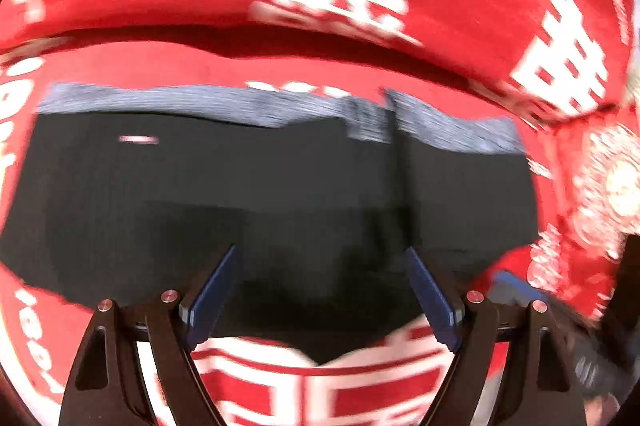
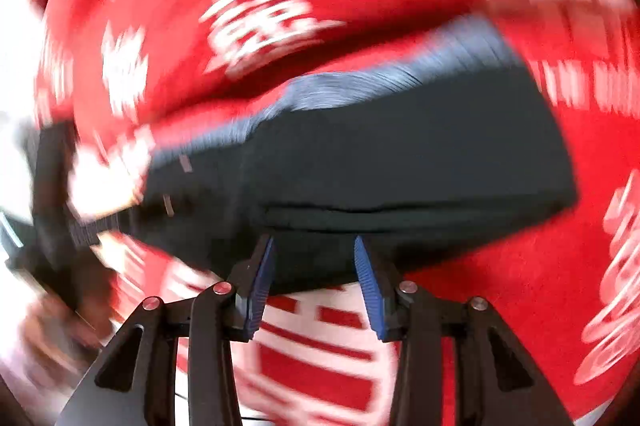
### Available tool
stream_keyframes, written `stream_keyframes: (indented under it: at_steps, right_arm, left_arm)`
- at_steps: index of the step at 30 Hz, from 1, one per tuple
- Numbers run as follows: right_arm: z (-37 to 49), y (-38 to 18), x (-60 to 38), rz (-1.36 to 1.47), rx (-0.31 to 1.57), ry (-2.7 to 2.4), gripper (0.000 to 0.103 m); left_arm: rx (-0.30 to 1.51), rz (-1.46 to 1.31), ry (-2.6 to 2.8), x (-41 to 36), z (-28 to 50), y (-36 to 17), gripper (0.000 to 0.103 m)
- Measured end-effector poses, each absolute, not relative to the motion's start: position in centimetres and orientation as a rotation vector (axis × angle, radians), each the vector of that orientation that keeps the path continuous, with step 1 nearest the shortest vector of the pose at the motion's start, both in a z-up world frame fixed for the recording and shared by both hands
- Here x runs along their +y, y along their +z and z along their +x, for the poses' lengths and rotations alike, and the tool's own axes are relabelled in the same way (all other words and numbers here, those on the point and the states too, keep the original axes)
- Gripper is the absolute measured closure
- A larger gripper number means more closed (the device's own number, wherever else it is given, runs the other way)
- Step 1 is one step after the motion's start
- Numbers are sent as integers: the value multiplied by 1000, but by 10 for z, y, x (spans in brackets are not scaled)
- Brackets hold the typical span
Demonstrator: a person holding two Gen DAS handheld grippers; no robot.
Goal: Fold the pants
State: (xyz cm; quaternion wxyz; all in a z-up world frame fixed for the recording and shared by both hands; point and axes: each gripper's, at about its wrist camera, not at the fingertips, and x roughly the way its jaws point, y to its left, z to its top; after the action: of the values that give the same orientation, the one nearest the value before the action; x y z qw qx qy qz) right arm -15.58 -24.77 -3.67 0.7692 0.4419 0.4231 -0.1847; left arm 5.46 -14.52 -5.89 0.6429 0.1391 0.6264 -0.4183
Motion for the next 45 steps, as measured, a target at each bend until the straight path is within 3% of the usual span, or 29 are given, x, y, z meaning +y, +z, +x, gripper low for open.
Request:
stream_keyframes:
  at_steps: [3, 11, 12, 13, 14, 17, 20, 24, 25, 26, 29, 30, 32, 33, 37, 39, 45]
  right_arm:
    - [-177, -64, -273, 1268, 814, -381, 58]
    - [-184, -109, -287, 1537, 667, -370, 58]
    - [-184, -116, -290, 1584, 647, -368, 58]
    - [-185, -124, -290, 1642, 625, -366, 65]
    - [-186, -127, -292, 1673, 612, -373, 90]
    - [-181, -114, -293, 1625, 622, -380, 91]
    - [-176, -78, -285, 1488, 656, -334, 92]
    - [-170, -88, -271, 1472, 753, -310, 96]
    - [-168, -95, -268, 1463, 783, -315, 96]
    - [-162, -106, -263, 1435, 842, -323, 96]
    - [-148, -110, -253, 1339, 943, -288, 94]
    - [-146, -103, -252, 1305, 965, -260, 93]
    - [-146, -85, -253, 1219, 1010, -242, 76]
    - [-151, -69, -260, 1173, 986, -242, 74]
    - [-163, -23, -307, 1053, 867, -357, 75]
    - [-162, -11, -341, 1008, 853, -443, 83]
    - [-126, -32, -396, 903, 937, -510, 85]
  left_arm:
    - [1488, 313, -996, -172, 45, -67, 18]
    - [1587, 302, -964, -192, 41, -94, 20]
    - [1582, 305, -955, -192, 40, -95, 24]
    - [1580, 302, -950, -193, 40, -97, 42]
    - [1592, 290, -957, -194, 39, -99, 53]
    - [1551, 309, -962, -195, 33, -90, 61]
    - [1459, 331, -990, -183, 22, -63, 61]
    - [1414, 389, -942, -169, 15, -67, 61]
    - [1424, 416, -922, -169, 13, -78, 58]
    - [1424, 436, -901, -167, 13, -91, 45]
    - [1363, 427, -869, -162, 13, -88, 32]
    - [1347, 432, -867, -160, 12, -84, 32]
    - [1327, 451, -850, -157, 13, -75, 32]
    - [1316, 461, -844, -158, 15, -68, 32]
    - [1247, 440, -863, -174, 22, -39, 32]
    - [1228, 429, -882, -193, 26, -31, 32]
    - [1212, 499, -887, -264, 16, -60, 32]
